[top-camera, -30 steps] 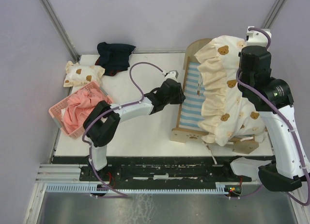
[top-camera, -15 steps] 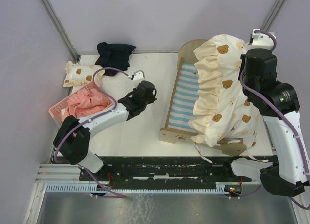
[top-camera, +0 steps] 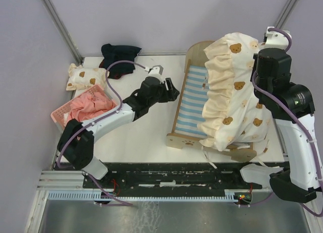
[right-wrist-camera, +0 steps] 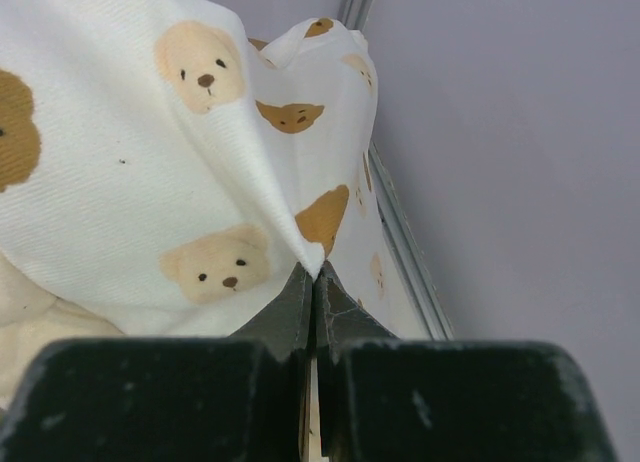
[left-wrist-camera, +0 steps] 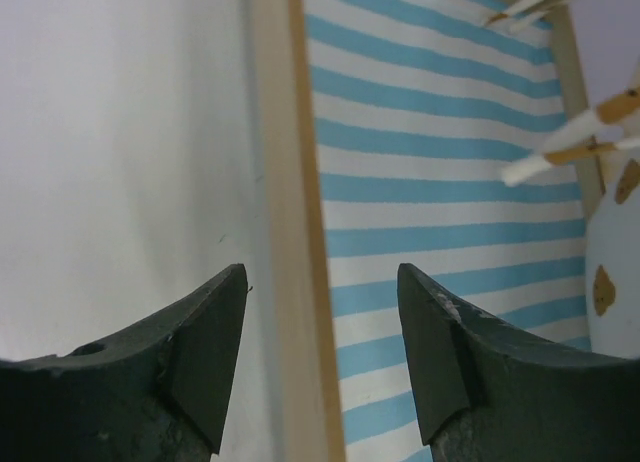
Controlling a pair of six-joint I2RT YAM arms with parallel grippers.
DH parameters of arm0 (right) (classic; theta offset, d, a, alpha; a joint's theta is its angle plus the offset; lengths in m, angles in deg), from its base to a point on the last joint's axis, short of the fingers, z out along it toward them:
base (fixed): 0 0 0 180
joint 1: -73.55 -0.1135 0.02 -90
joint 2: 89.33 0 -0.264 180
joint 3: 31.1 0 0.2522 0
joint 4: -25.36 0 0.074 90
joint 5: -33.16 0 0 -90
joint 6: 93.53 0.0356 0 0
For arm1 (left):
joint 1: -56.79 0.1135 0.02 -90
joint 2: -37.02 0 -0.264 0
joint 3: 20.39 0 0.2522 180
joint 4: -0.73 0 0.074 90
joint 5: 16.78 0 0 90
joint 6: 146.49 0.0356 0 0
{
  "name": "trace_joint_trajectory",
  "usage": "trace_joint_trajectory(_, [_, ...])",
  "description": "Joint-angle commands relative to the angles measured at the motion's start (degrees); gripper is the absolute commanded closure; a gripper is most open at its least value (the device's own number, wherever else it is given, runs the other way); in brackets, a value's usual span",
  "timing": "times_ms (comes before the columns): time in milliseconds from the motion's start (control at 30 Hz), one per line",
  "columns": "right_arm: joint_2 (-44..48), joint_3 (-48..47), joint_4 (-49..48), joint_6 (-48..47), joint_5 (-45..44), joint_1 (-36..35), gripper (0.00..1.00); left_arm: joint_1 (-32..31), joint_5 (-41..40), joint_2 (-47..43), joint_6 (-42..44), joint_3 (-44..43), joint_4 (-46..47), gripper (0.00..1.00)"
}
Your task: Set up the pet bed
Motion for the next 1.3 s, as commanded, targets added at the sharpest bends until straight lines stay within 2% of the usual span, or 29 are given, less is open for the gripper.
trace_joint_trajectory(0, [1.9, -1.8, -1.3, -1.3, -4.7, 0.1, 0.98, -2.1, 5.7, 6.1, 8.1, -8.8, -3.1, 0.30])
trace_joint_trajectory(233, [3.3, -3.4, 0.6, -2.1, -8.2, 0.2, 0.98, -3.7, 2.8, 14.5, 11.5, -16.9, -9.8, 0.30])
trace_joint_trajectory(267, [3.6, -4.6, 0.8, -2.7, -9.5, 0.1, 0.98, -3.9, 0.7, 17.8, 12.1, -19.5, -11.6, 0.31])
trace_joint_trajectory(400, [3.5, -6.4, 0.2, -4.3, -11.0, 0.2, 0.98, -4.2, -3.7, 21.0, 12.2, -21.3, -13.5, 0.37])
trace_joint_trajectory(433, [3.4, -6.7, 0.3, -4.7, -11.4, 0.2, 0.98, -4.3, -4.8, 21.6, 12.1, -21.6, -13.8, 0.40])
trace_joint_trajectory(633, [2.7, -6.8, -0.7, -5.9, -11.1, 0.1, 0.98, -4.5, -16.9, 20.8, 8.5, -21.9, -17.5, 0.89])
trace_joint_trajectory(700, [1.8, -7.7, -0.5, -6.2, -11.3, 0.2, 0.98, -4.3, -21.3, 19.2, 6.6, -21.2, -19.2, 0.97])
trace_joint_trajectory(800, [0.2, -10.3, -0.5, -6.7, -11.8, 0.2, 0.98, -3.9, -25.7, 15.6, 3.3, -18.6, -20.4, 0.97])
trace_joint_trajectory(1033, [-2.1, -14.8, 0.8, -6.1, -11.4, 0.2, 0.98, 0.3, -25.9, 8.1, -3.1, -10.0, -18.9, 0.97])
trace_joint_trajectory(1267, [-0.4, -9.8, 1.2, -0.8, -1.3, 0.2, 0.98, 4.2, -23.8, 5.4, -5.2, -6.2, -17.1, 0.97])
